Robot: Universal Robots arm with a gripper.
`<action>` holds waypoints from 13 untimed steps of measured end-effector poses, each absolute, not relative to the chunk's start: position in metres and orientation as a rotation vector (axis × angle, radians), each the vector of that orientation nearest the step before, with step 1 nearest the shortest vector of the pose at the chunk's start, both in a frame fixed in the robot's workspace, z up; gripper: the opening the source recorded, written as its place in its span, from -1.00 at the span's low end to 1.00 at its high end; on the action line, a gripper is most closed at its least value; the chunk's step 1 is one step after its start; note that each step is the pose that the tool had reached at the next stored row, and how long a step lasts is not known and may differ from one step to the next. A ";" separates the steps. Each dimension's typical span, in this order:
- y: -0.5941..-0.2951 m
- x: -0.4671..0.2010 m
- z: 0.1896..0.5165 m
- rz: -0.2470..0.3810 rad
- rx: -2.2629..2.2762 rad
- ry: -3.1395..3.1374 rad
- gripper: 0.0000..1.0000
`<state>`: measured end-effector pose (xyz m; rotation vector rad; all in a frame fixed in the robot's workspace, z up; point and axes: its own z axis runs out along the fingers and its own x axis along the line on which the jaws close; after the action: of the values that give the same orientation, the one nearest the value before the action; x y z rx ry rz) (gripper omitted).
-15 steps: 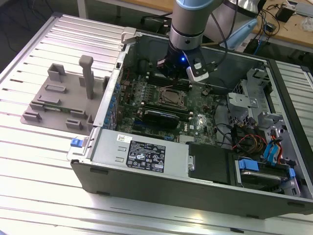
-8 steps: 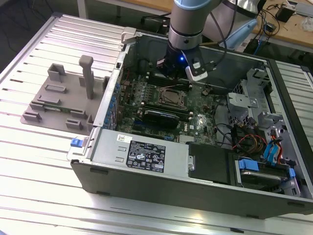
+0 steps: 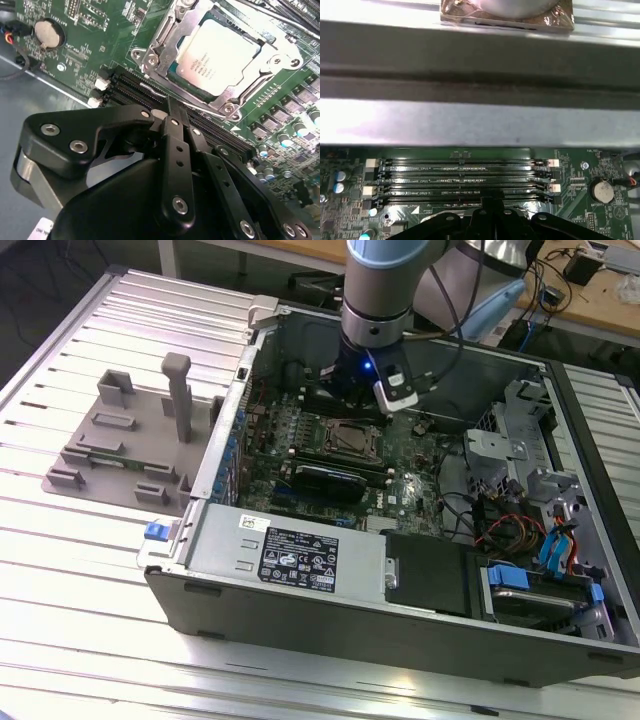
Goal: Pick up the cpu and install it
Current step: 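Install the first cpu locking lever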
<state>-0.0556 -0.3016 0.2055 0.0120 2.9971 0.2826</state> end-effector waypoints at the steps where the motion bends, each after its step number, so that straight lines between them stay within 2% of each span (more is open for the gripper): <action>1: -0.301 -0.056 0.205 0.281 0.030 2.996 -0.79; 13: -0.301 -0.056 0.197 0.272 0.132 2.988 -0.79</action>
<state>-0.0558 -0.3009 0.1967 0.1317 2.9880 0.2723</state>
